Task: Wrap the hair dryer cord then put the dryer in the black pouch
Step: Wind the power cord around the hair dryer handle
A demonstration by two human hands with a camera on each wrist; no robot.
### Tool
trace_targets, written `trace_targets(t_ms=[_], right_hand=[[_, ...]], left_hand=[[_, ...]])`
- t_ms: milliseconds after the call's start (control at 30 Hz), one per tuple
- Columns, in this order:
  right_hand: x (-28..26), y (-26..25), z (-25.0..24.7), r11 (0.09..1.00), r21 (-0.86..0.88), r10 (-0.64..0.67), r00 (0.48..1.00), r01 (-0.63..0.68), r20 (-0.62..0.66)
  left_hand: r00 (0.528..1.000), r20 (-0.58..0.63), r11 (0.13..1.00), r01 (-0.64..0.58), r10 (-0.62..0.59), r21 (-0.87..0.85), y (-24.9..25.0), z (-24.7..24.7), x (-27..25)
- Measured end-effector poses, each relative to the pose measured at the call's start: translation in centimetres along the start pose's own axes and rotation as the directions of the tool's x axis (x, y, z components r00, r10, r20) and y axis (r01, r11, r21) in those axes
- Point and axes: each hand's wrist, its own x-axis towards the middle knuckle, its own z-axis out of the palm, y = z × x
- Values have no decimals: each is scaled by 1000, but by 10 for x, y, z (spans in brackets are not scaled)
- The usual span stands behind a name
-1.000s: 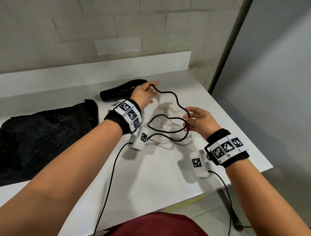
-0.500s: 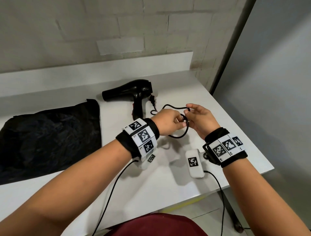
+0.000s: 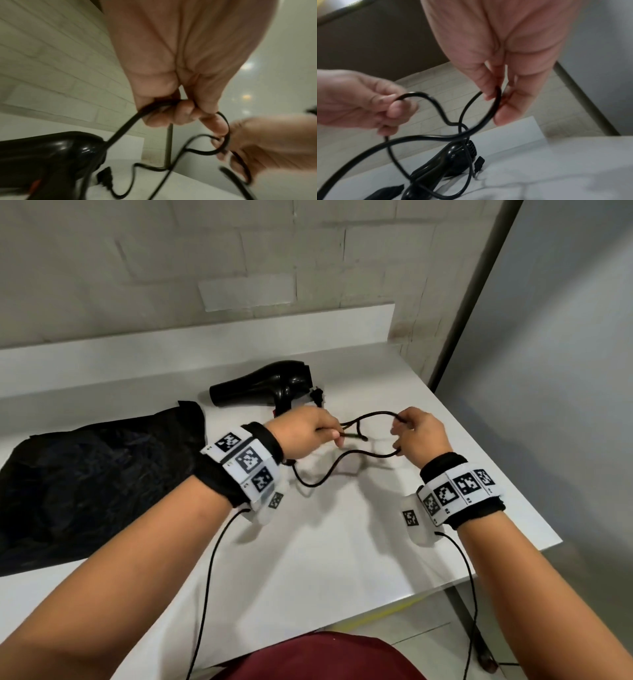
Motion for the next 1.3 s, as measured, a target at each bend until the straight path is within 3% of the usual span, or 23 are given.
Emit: trace_targets(t_ms=[100,200,267,333,400,467,533,633,733,800,867,900,967,1033,1100,1300], right_hand=[[11,12,-6,993,-27,114,993,-114,-18],[16,17,-6,983,-148,104,993,-112,-62],[18,19,-8,972,-200,107,992,-119,-72],[18,23,-13,959,-252,120,991,-132,-65],[18,27,-18,944,-301,131,991,-136,-34],[17,28,-19,933,-330,162,986,-141,38],[15,26,-17,927,-346,203,969,-145,138],[13,20,-10,920,-379,199,954,-103,223],[10,15,-3,918,-391,184,947,-70,264],[8,14,-1,927,-370,161,952,-56,259],[8,15,1,937,-346,133,964,-46,230],[8,17,2,941,-335,125,968,-46,216],[8,20,3,948,-315,119,972,-50,203],[6,21,4,948,-317,102,975,-35,198],[3,21,5,942,-335,69,980,-2,188],[-3,18,6,950,-309,20,977,47,210]], left_hand=[[987,-152,961,16,-60,-276,-20,-14,-3],[924,-312,832,12,-221,-555,-39,-22,-2],[862,-355,706,4,-361,-708,-46,-28,-3],[762,-385,605,11,-520,-796,-56,-37,-4],[674,-412,626,97,-614,-774,-77,-43,-4],[621,-398,653,253,-675,-714,-99,-42,-4],[640,-353,691,407,-682,-597,-107,-39,-6],[653,-258,702,650,-712,-291,-107,-30,-6],[635,-329,673,740,-699,-1,-92,-23,-9],[656,-470,704,703,-590,98,-80,-19,-13],[774,-479,819,547,-414,177,-67,-12,-15],[846,-414,882,436,-335,177,-60,-8,-14],[961,-152,959,250,-229,135,-46,8,-15],[968,136,967,184,-209,174,-37,27,-18],[921,266,938,212,-286,274,-37,45,-22],[937,102,911,293,-334,291,-45,54,-24]])
